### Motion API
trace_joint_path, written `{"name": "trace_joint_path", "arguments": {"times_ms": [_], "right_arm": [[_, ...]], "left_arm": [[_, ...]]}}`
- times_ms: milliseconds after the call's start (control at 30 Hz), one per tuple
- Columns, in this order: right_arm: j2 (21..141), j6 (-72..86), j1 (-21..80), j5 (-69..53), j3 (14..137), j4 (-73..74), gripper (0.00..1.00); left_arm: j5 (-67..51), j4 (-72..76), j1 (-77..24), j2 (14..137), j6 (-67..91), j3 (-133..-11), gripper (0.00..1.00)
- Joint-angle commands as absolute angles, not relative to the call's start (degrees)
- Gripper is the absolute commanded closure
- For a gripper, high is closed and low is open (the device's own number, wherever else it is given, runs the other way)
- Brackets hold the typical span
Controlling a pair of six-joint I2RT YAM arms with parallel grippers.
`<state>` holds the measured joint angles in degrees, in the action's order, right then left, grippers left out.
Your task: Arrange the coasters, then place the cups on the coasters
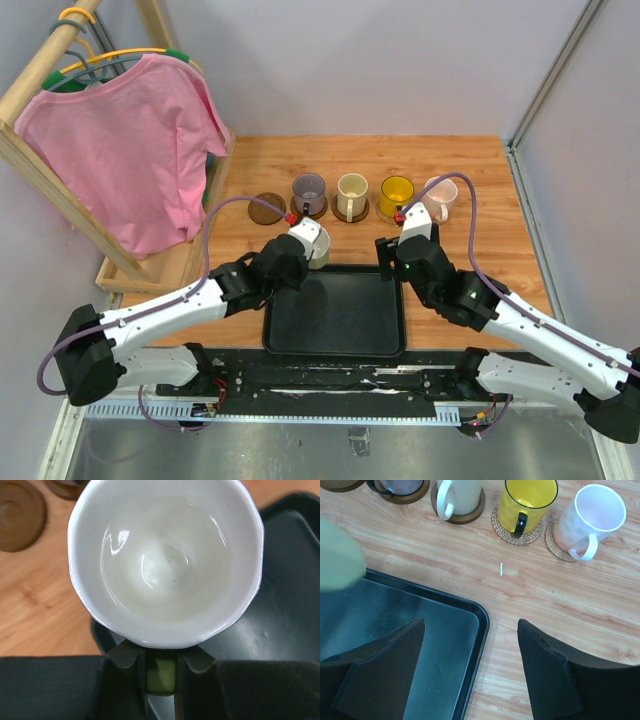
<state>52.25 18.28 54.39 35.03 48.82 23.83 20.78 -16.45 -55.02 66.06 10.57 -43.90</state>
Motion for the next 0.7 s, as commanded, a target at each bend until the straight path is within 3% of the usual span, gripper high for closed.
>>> {"name": "trace_joint_path", "arguments": {"times_ms": [0,300,667], "right_arm": [[51.8,18.4,53.0,37.2,47.9,22.6,0.24],[50.8,16.8,51.2,37.3,46.7,21.7,0.23],[54.0,13.2,39.5,27.4,46.7,19.1,0.23]], "left_arm": [[27.3,-13.2,-48.3,67.4,11.1,-47.6,1.0],[22.4,-9.6,-30.7,71.0,11.4,-50.4,0.99],[16.8,-2.7,-20.6,84.5,12.1,-57.8,0.99]]}}
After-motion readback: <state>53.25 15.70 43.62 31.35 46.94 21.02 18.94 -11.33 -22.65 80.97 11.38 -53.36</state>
